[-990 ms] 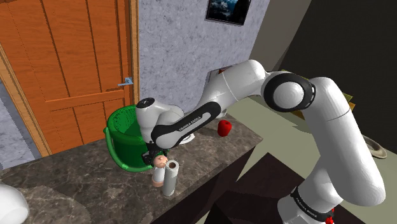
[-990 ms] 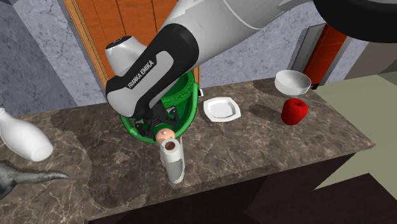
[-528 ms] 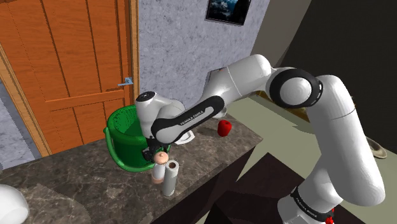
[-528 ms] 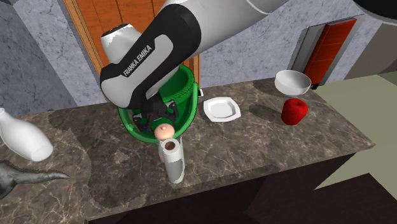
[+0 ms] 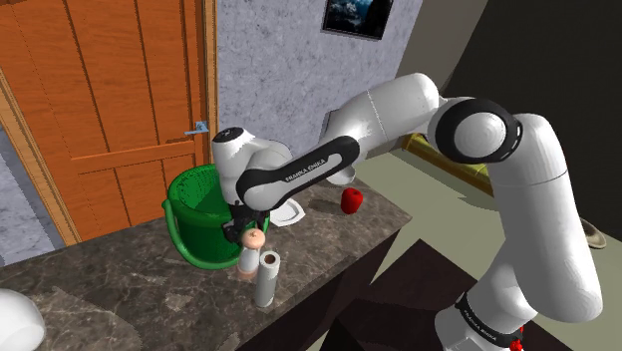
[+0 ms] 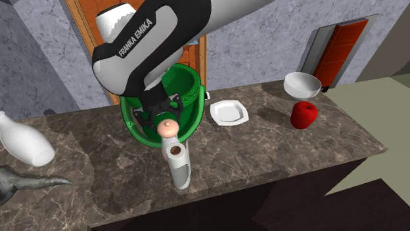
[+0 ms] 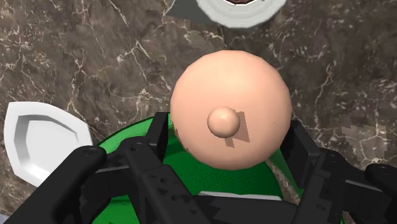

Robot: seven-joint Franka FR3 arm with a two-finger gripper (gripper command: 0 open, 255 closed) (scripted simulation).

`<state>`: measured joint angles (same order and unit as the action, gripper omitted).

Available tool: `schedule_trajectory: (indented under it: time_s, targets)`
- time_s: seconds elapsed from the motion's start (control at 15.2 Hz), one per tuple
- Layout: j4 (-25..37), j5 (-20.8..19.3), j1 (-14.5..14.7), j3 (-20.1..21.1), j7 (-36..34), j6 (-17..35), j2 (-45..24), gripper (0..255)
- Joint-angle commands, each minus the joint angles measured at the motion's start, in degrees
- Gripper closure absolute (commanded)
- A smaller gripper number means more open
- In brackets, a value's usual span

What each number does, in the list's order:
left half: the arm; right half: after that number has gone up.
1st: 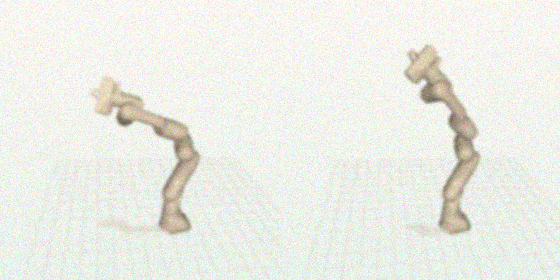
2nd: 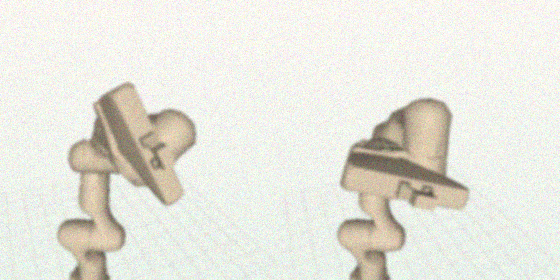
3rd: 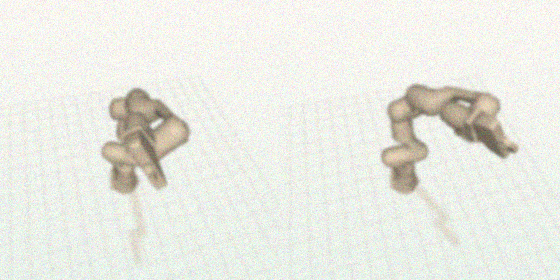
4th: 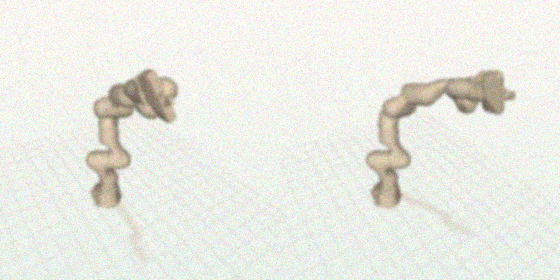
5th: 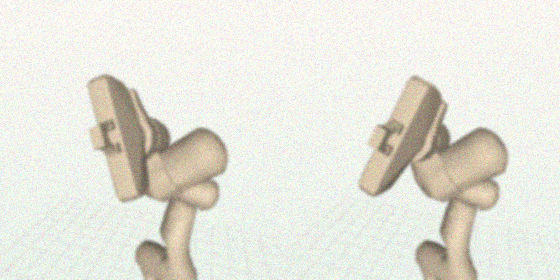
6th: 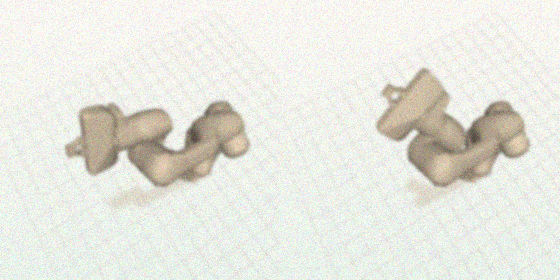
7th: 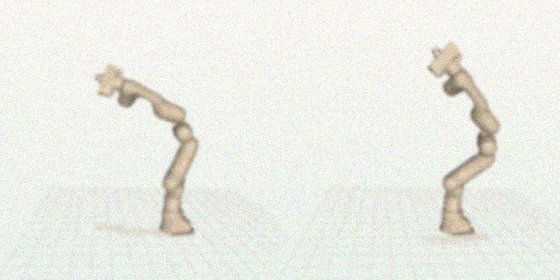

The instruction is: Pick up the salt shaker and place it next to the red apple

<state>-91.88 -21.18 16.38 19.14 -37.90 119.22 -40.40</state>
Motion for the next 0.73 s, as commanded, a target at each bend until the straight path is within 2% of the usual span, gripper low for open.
schedule_trajectory:
  time_s: [0.0,0.66]
  targets:
    - [0.1,0.37,-0.17,0.26,0.31,-1.04,0.97,255]
    - [1.11,2.1,-0.8,1.39,1.66,-6.16,5.32,255]
